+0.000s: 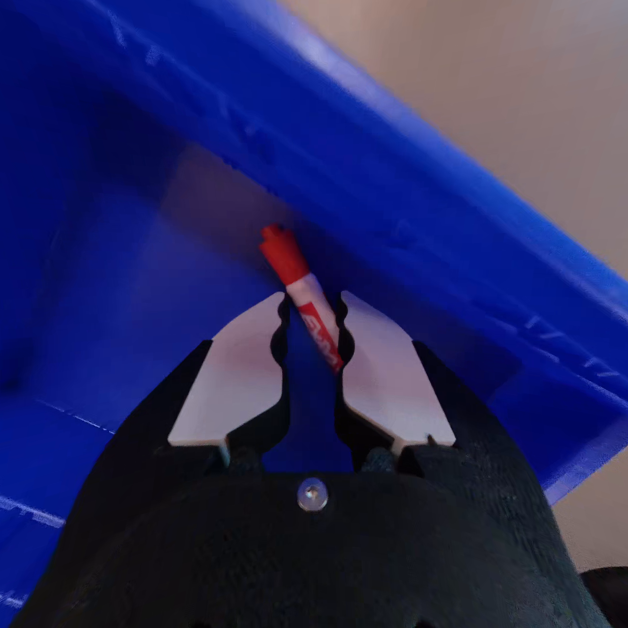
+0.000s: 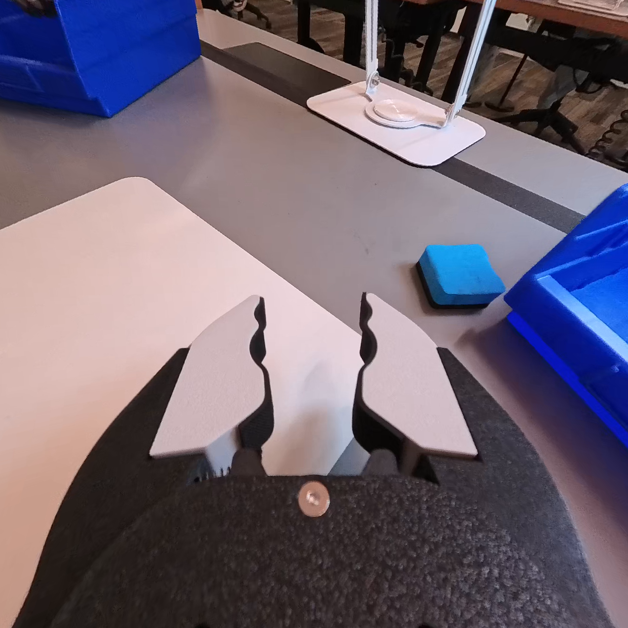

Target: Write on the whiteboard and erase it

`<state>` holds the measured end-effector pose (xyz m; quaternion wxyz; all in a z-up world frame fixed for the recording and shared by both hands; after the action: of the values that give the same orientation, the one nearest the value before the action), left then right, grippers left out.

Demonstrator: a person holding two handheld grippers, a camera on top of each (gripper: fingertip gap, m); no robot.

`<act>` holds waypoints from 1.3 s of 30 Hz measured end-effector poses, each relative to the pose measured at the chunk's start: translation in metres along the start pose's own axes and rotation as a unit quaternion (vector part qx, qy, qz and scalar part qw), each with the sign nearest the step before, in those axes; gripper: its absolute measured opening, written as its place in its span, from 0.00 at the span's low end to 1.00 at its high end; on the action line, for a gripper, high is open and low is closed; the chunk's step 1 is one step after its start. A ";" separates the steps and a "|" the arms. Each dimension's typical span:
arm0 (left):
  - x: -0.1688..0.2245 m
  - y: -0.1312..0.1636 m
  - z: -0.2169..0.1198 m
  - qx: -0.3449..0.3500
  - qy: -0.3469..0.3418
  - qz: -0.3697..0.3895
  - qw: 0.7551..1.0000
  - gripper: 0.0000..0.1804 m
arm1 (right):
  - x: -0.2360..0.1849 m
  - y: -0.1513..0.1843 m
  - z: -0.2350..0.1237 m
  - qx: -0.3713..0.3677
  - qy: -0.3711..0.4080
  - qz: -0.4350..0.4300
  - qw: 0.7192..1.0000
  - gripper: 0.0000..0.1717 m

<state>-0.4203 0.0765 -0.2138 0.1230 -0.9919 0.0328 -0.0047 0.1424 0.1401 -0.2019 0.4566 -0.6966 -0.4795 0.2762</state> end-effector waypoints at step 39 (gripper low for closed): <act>0.338 0.020 -0.106 0.418 0.682 0.027 0.599 0.10 | -0.123 -0.114 -0.019 0.310 -0.009 -0.213 0.927 0.27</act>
<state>-0.0862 0.0095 -0.1155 0.4662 -0.5389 0.1288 -0.6897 0.0633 0.0339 -0.0977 0.6938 -0.3994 -0.5106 0.3136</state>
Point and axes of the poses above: each gripper's, where its closed fingertips meet, z out along the fingers, y out of its underside, x = y × z across the jaws, the point moved 7 cm from there along -z, back along the fingers, and after that the axes turned 1 degree about -x, right-handed, at the moved point
